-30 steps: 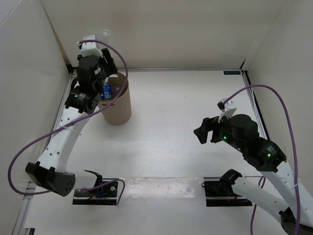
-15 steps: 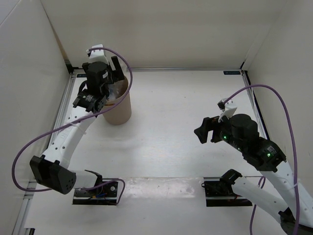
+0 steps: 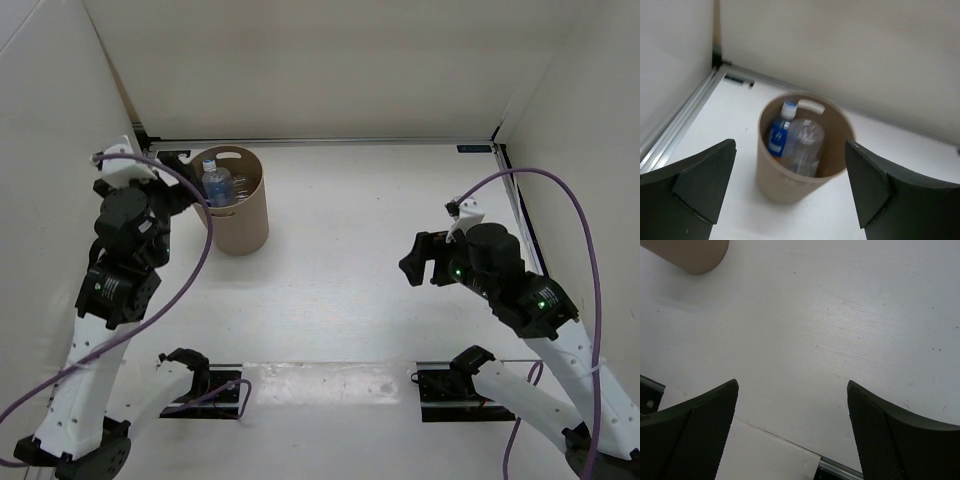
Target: Put the plastic bottles in the bin
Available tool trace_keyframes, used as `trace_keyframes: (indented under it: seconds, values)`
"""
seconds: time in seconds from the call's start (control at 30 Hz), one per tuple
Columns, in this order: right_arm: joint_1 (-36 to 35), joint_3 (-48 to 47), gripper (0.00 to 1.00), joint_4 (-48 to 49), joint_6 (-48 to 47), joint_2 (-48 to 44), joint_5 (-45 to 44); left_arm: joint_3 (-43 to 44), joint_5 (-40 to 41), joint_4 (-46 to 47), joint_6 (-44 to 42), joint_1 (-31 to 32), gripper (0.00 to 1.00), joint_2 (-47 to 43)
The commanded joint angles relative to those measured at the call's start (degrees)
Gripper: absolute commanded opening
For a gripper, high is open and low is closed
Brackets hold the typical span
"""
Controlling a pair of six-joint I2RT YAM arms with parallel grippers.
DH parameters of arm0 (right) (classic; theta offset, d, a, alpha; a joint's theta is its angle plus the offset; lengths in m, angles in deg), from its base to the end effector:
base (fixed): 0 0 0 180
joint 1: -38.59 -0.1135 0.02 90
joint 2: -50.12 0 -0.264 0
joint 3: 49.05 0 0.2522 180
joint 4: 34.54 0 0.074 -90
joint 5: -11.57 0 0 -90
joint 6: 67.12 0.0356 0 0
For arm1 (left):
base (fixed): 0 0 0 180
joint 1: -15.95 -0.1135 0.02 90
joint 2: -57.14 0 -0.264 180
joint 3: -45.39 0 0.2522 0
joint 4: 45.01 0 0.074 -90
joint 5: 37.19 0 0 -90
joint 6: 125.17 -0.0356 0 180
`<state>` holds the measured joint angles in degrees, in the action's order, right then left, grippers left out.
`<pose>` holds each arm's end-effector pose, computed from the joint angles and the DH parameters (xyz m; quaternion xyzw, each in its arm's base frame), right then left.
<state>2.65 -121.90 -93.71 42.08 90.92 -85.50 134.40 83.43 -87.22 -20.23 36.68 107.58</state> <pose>0.1088 0.0735 0.3700 -0.0921 0.8472 0.1943 0.4858 0.1500 -0.0374 0.4676 -0.1449 0.7116 -0.0189 0.6873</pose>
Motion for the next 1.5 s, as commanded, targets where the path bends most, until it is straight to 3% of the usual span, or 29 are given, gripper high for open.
trace_keyframes:
  seconds: [0.0,0.17,0.4,0.7,0.93,1.03,1.1,1.47]
  values:
    - [2.1,-4.2,0.90,-2.8,2.7,0.9,0.5,-5.0,2.3,-15.3,3.7,-0.3,1.00,0.1]
    - [6.9,-3.7,0.90,-4.2,5.5,-0.8,0.6,-12.9,-2.7,-20.0,6.2,-0.3,1.00,-4.6]
    - [18.8,-1.1,0.90,-5.1,8.4,-1.7,5.1,-23.3,-1.5,-19.2,4.8,-0.1,1.00,-11.6]
    - [25.9,3.7,0.90,-4.6,13.0,-2.6,6.5,-28.1,-4.5,-8.8,0.7,0.3,1.00,-14.3]
    - [27.2,6.9,0.90,-1.7,14.5,-2.0,8.8,-31.2,-10.7,-2.4,1.3,-0.3,1.00,-16.4]
    - [27.3,6.3,0.90,-1.8,14.8,-1.2,10.2,-36.4,-10.7,1.6,0.7,0.1,1.00,-19.1]
    - [26.5,6.0,0.90,-1.4,13.5,-1.6,11.1,-39.9,-13.9,5.9,-6.4,0.3,1.00,-20.6]
    - [22.8,6.6,0.90,0.0,12.2,-2.4,10.6,-36.8,-3.9,-2.9,-7.5,0.3,1.00,-15.9]
